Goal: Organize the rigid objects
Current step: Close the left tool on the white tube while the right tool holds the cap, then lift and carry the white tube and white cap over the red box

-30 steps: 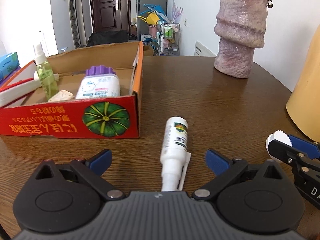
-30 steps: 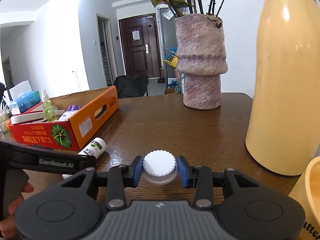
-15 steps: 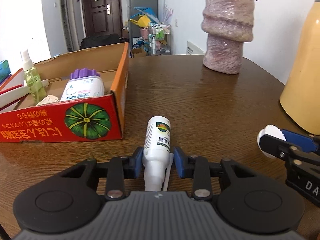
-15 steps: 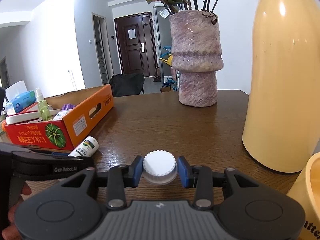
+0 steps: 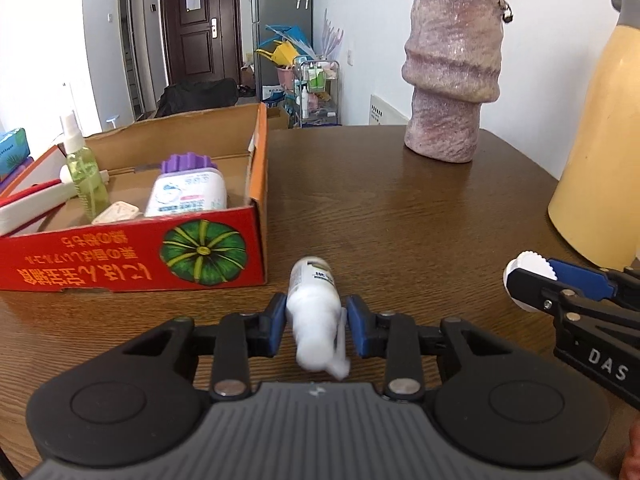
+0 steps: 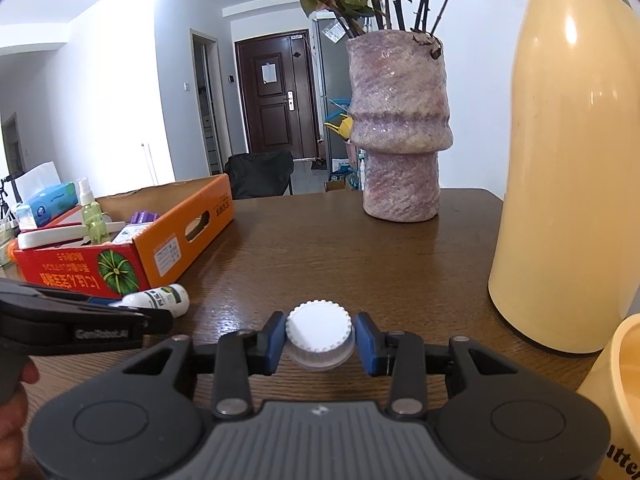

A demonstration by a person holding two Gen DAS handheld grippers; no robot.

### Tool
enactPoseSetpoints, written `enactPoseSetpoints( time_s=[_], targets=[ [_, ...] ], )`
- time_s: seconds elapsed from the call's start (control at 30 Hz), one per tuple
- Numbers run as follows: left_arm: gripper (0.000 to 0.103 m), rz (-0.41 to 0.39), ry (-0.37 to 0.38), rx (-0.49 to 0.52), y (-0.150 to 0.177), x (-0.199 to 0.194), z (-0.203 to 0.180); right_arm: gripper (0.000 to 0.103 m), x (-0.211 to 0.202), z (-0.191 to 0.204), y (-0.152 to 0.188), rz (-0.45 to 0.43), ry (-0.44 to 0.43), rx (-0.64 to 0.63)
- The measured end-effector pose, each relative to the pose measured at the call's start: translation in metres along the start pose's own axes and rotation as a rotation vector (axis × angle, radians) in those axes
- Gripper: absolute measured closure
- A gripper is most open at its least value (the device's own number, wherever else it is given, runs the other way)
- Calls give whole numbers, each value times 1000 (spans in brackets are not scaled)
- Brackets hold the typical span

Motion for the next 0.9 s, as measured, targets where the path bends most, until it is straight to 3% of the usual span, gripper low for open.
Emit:
enactPoseSetpoints(
  time_s=[0.9],
  targets=[
    [70, -117, 36, -18, -27, -86, 79, 66, -33, 98, -32, -98, -39, -22]
  ],
)
Point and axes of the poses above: each gripper's, at about its wrist camera, not at the fingertips, and x roughly the way its jaws point, z to its left, y to its underside, the point moved 8 cm from there along x, roughly the way its jaws point, and after that the axes turned 9 degrees about -x, right-handed, at the moved point
